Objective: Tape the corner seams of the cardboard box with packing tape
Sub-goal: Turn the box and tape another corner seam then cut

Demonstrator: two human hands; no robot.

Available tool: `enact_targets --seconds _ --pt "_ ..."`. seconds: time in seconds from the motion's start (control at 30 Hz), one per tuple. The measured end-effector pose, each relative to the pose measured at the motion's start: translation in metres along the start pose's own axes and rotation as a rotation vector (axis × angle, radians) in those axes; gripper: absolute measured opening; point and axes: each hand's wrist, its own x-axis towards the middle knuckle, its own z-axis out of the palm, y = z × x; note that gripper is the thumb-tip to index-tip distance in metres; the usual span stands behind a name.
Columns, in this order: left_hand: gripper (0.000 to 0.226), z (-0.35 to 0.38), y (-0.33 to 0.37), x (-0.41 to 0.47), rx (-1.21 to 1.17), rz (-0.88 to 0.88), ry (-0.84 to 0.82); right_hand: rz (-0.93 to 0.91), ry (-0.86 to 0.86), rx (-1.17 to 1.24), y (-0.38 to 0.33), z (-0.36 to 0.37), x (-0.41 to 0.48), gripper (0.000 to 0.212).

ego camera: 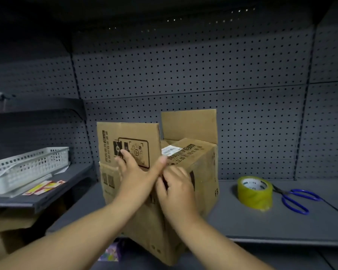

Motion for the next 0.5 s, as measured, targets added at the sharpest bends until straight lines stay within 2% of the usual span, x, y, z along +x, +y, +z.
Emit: enact_targets --seconds 0.1,0.27,0.4,0.43,0.5 --pt "0.120 -0.010 -0.008 0.008 0.027 0.016 0.004 -0.109 -0.227 0.073 0.004 -0.003 0.006 0.029" --pt "0.111 -0.014 -0.021 0.016 0.084 0.134 -0.017 -0.250 -0.237 -0.008 0.010 -0.006 0.003 0.027" --pt "0.101 -0.039 -0.042 0.027 -0.075 0.315 -0.109 -0.321 -0.295 -0.050 0.003 -0.003 0.000 0.033" --pt "0.094 -0.045 -0.049 0.033 -0.132 0.309 -0.126 -0.318 -0.281 -0.091 0.006 -0.004 0.000 0.034" --pt "0.056 -0.051 -0.061 0.051 -0.239 0.238 -0.124 -0.191 -0.255 -0.241 0.016 -0.008 0.003 0.040"
